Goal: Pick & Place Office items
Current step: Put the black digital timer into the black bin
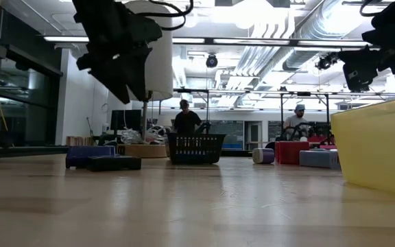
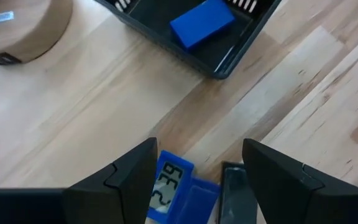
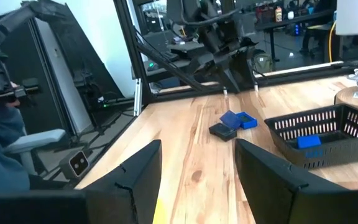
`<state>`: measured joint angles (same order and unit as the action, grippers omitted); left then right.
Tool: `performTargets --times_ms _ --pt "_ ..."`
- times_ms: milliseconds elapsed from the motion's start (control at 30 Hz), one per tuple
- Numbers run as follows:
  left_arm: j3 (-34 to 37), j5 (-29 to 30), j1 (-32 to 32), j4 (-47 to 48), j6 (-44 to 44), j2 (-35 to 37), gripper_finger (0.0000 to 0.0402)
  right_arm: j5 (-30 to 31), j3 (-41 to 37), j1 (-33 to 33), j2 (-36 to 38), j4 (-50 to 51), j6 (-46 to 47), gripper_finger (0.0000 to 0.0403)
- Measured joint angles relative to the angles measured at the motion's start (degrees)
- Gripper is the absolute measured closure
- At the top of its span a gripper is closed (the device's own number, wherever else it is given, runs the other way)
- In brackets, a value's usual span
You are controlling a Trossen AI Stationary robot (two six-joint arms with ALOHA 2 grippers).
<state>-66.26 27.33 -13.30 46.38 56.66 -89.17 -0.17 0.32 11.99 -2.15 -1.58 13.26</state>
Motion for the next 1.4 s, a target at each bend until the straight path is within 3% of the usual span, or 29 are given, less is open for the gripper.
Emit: performTargets --times_ms 400,900,1400 --pt "0.00 -7.16 0.00 -1.30 3.73 -3.84 0.0173 0.00 0.00 0.00 -0.34 -0.05 -0.02 0.0213" --pt "-0.02 -14.40 0.00 -4.46 2.36 -7.09 0.0173 0.01 0.01 0.00 -0.44 0.00 0.00 0.0213" --pt "0.00 -15.10 0.00 -7.34 -0.41 -10.06 0.0173 -0.02 0.00 0.00 -1.19 0.07 0.00 0.0213"
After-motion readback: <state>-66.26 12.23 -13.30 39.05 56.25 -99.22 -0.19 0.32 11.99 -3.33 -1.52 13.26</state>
